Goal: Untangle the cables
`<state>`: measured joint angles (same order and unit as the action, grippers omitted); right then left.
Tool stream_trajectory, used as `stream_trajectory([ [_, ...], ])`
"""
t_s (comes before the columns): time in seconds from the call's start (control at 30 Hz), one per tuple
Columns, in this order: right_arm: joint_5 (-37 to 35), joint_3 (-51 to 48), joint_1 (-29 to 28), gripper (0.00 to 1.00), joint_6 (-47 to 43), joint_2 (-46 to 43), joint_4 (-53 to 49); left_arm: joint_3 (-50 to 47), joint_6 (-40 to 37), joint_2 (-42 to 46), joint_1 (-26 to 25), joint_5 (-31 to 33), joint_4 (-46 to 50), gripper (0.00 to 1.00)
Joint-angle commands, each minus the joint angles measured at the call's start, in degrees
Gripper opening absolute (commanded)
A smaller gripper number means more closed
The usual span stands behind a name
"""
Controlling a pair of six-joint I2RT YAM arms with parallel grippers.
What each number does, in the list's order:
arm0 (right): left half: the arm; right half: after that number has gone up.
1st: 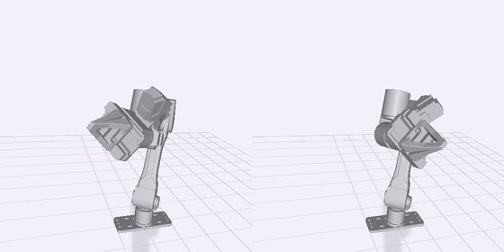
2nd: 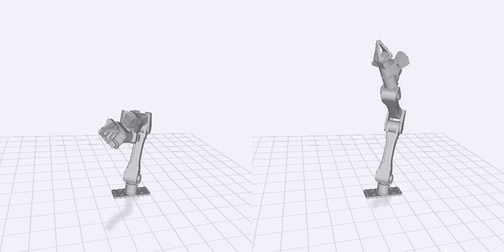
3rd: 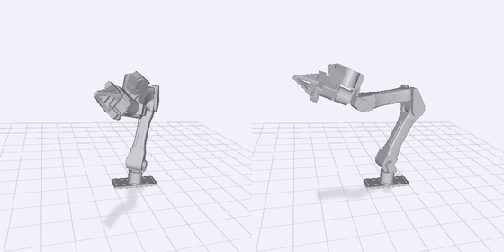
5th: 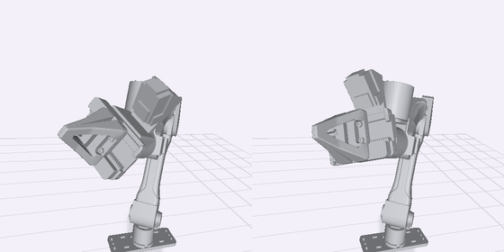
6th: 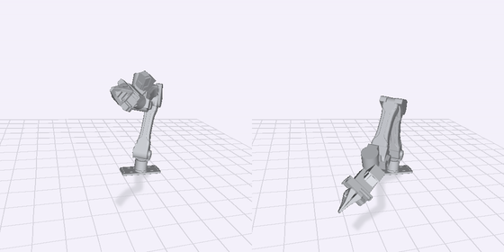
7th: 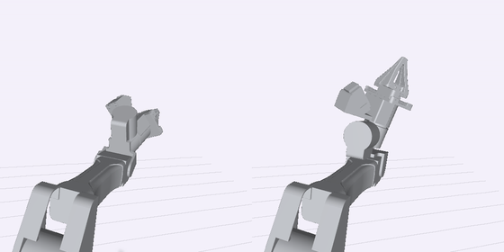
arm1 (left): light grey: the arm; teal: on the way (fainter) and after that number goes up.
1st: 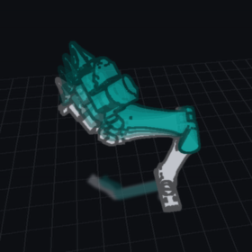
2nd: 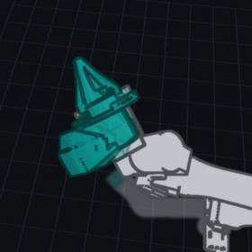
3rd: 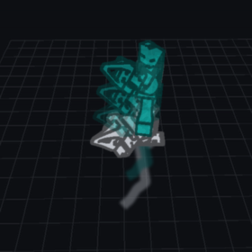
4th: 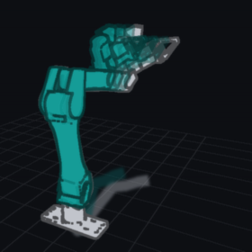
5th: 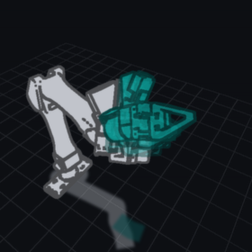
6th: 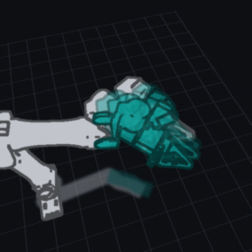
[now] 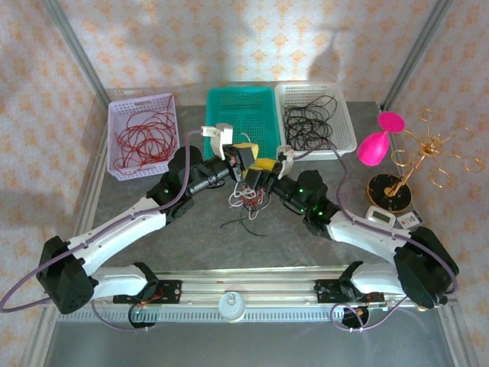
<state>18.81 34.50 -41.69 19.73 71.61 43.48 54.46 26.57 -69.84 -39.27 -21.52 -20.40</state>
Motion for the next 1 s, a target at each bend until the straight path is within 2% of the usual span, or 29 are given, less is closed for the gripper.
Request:
stream_trajectory([
  [0.0, -8.94, -0.61, -0.36, 0.65, 7.20, 1.66, 6.98, 0.74, 1.12, -0.36, -0.55, 1.30, -3.65, 0.00],
  [0.13, -19.96, 1.28, -2.17, 0.64, 7.91, 6.12, 0.49, 1.16, 1.49, -0.24, -0.89, 1.86, -3.99, 0.00],
  [0.23, -23.62, 0.44, -3.04, 0.63, 7.07, 9.35, -2.68, 2.28, 0.38, 0.94, -0.94, 3.35, -3.11, 0.00],
  [0.73, -28.25, -6.46, -4.01, 0.63, 2.95, 16.24, -9.31, 15.26, -6.15, 2.48, -0.99, 8.60, 6.21, 0.00],
  [0.97, -26.78, -7.26, -4.01, 0.61, 1.99, 18.00, -10.12, 23.28, -10.17, 0.61, -0.99, 11.50, 12.02, 0.00],
])
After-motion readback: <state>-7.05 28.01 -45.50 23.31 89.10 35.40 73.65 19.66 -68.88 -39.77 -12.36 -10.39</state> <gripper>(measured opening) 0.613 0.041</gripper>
